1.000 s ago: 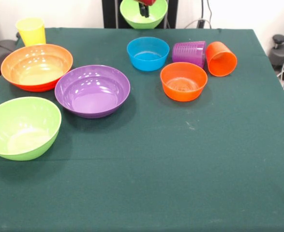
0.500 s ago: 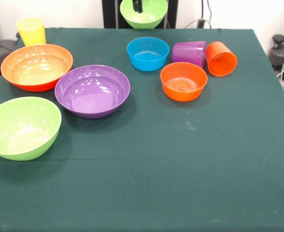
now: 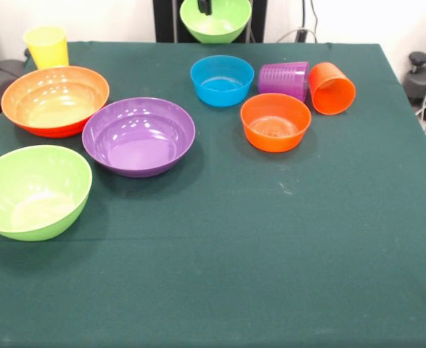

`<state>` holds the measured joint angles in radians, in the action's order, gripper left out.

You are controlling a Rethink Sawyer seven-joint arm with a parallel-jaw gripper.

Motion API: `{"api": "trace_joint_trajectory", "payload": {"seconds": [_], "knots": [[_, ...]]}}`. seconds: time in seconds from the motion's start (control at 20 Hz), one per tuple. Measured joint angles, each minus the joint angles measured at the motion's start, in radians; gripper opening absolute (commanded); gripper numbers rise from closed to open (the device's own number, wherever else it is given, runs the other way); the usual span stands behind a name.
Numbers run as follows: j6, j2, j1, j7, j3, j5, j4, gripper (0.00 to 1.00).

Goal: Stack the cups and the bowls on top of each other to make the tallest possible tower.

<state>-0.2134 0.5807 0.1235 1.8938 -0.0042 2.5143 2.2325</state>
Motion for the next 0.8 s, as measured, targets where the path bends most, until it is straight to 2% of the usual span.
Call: {"api": "trace_joint_trajectory", "payload": {"seconds": [0.8], "knots": [[0.0, 0.0, 0.017, 0.0, 0.0, 0.0, 0.012, 0.0]]}}
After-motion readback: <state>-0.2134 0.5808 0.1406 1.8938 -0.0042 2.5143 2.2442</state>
